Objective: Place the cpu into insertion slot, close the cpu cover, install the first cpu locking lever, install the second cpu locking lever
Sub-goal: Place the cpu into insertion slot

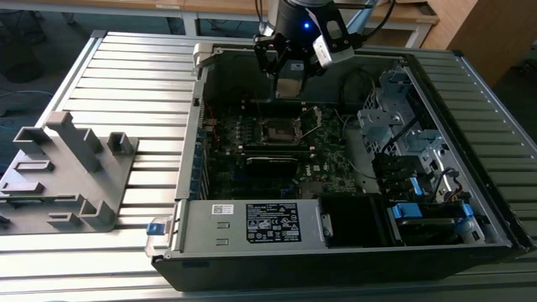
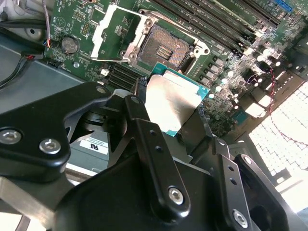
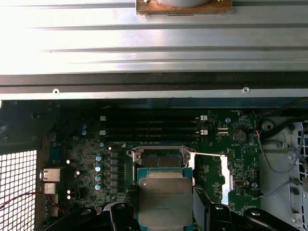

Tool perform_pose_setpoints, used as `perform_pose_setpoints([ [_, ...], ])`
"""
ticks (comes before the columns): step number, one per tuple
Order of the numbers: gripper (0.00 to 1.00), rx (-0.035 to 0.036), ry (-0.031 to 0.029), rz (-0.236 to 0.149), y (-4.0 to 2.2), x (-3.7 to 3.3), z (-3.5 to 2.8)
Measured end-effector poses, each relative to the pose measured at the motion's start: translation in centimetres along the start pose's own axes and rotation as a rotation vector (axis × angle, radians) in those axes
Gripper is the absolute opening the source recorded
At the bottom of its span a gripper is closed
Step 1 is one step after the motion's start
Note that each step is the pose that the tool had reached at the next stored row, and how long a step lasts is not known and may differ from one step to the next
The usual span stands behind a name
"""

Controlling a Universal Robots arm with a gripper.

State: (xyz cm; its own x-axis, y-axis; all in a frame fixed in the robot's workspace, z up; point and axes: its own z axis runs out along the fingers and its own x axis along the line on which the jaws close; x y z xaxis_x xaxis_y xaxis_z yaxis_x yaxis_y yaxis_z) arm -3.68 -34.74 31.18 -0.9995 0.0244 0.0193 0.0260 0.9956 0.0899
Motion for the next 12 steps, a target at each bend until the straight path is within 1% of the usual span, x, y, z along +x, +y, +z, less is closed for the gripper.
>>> perform_pose_setpoints([
  [5, 0.54, 0.0000, 0.0000, 0.000, 0.00, 0.00, 0.02],
  [6, 0.54, -0.0005, -0.0003, 0.000, -0.01, 0.00, 0.10],
  [8, 0.54, 0.0000, 0.0000, 0.000, -0.03, -0.01, 0.36],
  [12, 0.54, -0.0001, -0.0001, 0.000, -0.10, -0.02, 1.08],
])
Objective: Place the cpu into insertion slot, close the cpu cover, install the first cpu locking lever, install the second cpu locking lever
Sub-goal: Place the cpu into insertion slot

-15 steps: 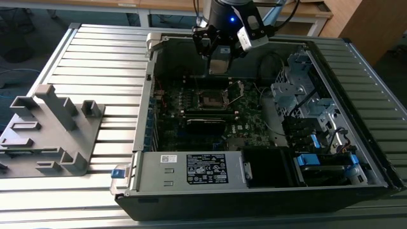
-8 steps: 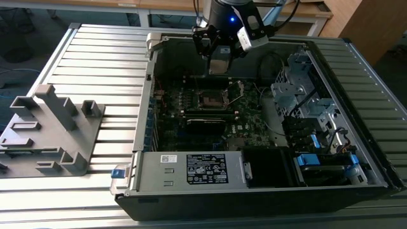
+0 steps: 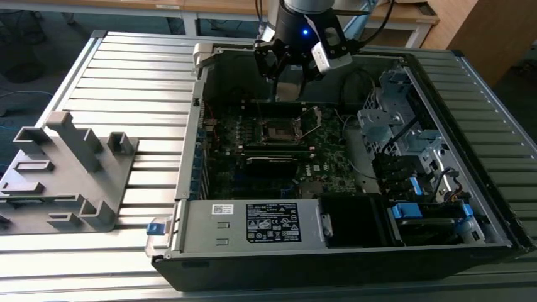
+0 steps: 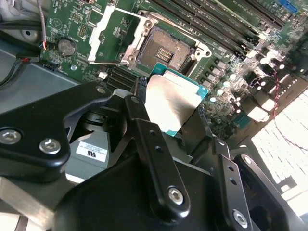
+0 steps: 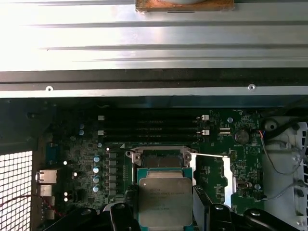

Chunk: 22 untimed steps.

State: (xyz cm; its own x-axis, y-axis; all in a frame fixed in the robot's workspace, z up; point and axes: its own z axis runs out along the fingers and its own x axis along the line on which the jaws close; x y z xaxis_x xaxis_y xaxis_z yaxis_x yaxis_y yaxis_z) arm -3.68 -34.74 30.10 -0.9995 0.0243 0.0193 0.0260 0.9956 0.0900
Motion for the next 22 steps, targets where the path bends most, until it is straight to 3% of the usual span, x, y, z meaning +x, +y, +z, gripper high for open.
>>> perform_pose_setpoints([
  [16, 0.54, 0.0000, -0.0006, 0.000, -0.25, -0.05, 2.71],
  [22, 0.54, -0.0002, -0.0007, 0.000, -0.26, -0.05, 2.90],
])
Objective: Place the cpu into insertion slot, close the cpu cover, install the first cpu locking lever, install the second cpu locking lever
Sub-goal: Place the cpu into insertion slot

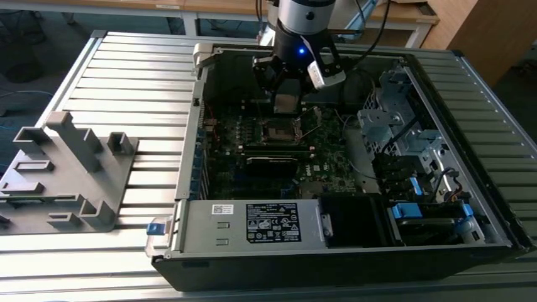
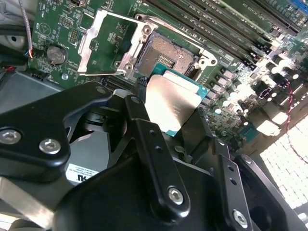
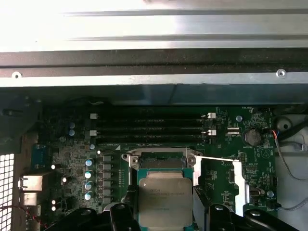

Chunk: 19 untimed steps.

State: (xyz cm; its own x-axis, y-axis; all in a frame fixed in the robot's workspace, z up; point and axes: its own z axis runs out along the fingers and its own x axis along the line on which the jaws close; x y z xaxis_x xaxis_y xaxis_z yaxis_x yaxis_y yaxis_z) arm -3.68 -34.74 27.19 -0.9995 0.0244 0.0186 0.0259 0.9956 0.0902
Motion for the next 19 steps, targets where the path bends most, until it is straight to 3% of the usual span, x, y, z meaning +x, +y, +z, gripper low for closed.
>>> perform_pose_setpoints([
  [5, 0.54, 0.0002, -0.0011, 0.000, -0.07, -0.01, 0.70],
  [15, 0.54, 0.0002, -0.0011, 0.000, -0.08, 0.00, 0.83],
  [19, 0.54, 0.0000, -0.0026, 0.000, -0.13, 0.00, 1.42],
])
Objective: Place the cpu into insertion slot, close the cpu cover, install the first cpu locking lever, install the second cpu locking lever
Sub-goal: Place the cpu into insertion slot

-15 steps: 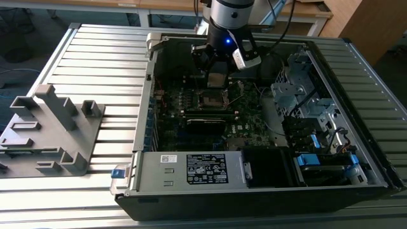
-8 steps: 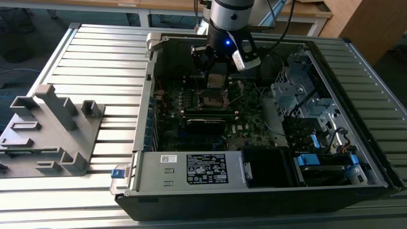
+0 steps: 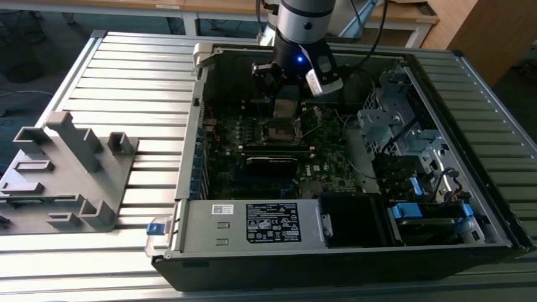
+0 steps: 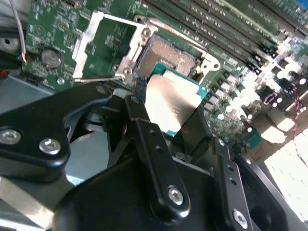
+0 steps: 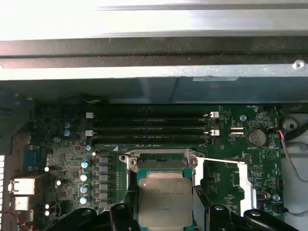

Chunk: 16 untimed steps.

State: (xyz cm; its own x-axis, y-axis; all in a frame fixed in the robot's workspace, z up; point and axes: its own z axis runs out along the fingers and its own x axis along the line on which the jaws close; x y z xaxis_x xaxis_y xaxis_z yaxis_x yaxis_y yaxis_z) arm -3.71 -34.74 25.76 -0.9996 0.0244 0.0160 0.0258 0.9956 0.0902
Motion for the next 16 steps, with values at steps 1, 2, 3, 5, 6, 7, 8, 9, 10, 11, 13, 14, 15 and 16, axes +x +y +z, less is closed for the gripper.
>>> perform_pose_setpoints([
  [1, 0.54, -0.0001, -0.0002, 0.000, -0.01, 0.00, 0.10],
  [2, 0.54, 0.0001, -0.0002, 0.000, -0.01, 0.00, 0.11],
  [3, 0.54, 0.0002, -0.0001, 0.000, -0.01, 0.00, 0.11],
  [5, 0.54, 0.0003, -0.0001, 0.000, -0.01, 0.00, 0.11],
  [6, 0.54, 0.0003, -0.0001, 0.000, -0.01, 0.00, 0.11],
  [7, 0.54, 0.0001, -0.0002, 0.000, -0.01, 0.00, 0.12],
  [8, 0.54, 0.0002, -0.0002, 0.000, -0.01, 0.00, 0.12],
  [9, 0.54, 0.0002, -0.0001, 0.000, -0.01, 0.00, 0.12],
  [10, 0.54, 0.0002, -0.0001, 0.000, -0.01, 0.00, 0.12],
  [11, 0.54, 0.0002, -0.0002, 0.000, -0.01, 0.00, 0.13],
  [13, 0.54, 0.0001, -0.0002, 0.000, -0.01, 0.00, 0.13],
  [14, 0.54, 0.0001, -0.0002, 0.000, -0.01, 0.00, 0.13],
  [15, 0.54, 0.0001, -0.0002, 0.000, -0.01, 0.00, 0.13],
  [16, 0.54, 0.0002, -0.0002, 0.000, -0.02, 0.00, 0.13],
])
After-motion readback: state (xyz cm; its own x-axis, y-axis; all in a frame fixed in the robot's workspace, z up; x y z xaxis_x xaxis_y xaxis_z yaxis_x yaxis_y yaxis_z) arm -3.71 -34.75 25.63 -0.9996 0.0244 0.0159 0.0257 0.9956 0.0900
